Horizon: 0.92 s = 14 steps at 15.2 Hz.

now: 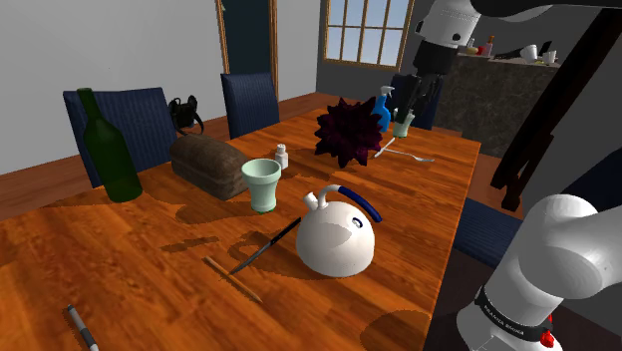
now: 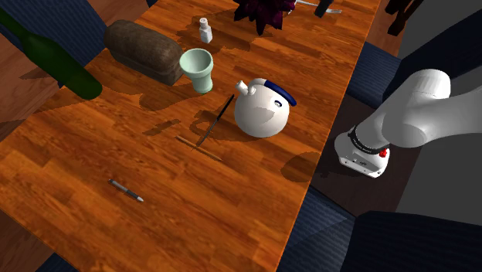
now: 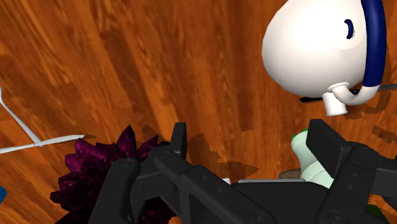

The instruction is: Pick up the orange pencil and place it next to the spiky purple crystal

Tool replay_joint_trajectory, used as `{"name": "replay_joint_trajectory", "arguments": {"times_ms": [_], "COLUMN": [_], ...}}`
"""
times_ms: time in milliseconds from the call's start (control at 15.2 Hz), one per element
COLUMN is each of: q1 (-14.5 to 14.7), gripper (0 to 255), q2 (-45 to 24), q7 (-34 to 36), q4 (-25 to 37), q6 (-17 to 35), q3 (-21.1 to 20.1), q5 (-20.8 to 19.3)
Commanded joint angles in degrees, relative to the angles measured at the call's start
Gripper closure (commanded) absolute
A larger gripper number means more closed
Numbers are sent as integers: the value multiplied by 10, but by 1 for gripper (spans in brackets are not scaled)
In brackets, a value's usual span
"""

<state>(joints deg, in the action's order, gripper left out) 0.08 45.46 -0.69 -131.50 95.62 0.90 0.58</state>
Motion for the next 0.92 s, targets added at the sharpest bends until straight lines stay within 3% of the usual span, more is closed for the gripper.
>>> {"name": "replay_joint_trajectory", "arguments": {"times_ms": [0,858], "q1": [0,55], "gripper": [0,0], "q2": [0,-142], "q7": [0,83], "q4": [0,-28], "q6": [0,149], "q3": [0,-95], "q5": [0,81]}}
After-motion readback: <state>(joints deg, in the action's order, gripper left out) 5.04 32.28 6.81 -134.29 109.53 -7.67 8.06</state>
